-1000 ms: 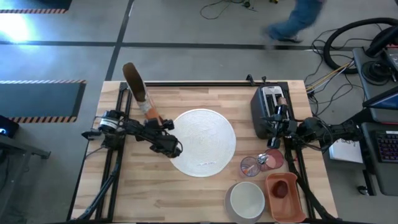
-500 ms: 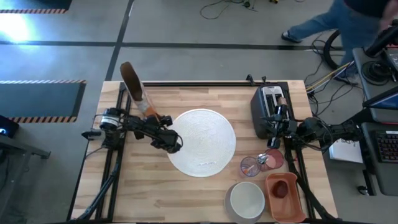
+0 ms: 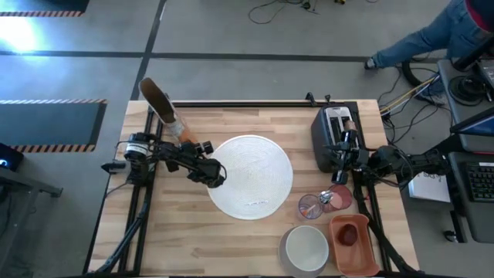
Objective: Arrange a breakfast setting
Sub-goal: Move the cereal to the top left of the table
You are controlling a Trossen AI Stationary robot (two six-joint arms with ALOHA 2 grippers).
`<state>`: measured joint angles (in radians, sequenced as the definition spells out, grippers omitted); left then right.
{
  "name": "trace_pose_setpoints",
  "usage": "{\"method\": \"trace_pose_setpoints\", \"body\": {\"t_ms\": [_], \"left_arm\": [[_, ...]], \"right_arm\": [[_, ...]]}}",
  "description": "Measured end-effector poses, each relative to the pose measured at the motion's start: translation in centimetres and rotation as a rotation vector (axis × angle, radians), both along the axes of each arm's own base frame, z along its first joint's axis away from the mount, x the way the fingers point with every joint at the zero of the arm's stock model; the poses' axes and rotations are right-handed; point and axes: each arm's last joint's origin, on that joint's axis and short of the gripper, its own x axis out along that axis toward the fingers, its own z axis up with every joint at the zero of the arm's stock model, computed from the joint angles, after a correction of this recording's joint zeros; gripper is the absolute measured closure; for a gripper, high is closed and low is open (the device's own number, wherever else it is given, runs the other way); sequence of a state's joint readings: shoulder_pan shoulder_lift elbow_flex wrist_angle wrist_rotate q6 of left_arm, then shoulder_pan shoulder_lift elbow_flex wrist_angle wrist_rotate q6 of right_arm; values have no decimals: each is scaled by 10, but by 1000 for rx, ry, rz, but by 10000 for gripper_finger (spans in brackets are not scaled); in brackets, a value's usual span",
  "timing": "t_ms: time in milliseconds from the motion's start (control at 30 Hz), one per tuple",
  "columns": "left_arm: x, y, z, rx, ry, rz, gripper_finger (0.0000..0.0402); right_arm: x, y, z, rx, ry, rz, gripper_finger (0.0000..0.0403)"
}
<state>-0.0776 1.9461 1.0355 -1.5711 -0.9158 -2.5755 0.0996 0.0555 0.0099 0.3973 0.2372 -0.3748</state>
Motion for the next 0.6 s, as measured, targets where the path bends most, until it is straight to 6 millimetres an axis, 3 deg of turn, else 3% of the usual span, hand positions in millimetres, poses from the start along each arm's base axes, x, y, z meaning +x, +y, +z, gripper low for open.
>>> {"method": "trace_pose_setpoints", "body": {"t_ms": [267,600], "left_arm": [[-1,-1,-1,-38,4,49,319],[-5,-7,-4,-216,70,189,327]], "right_arm": [[0,0,0,0,0,0,296],[0,0,0,0,0,0,296]]}}
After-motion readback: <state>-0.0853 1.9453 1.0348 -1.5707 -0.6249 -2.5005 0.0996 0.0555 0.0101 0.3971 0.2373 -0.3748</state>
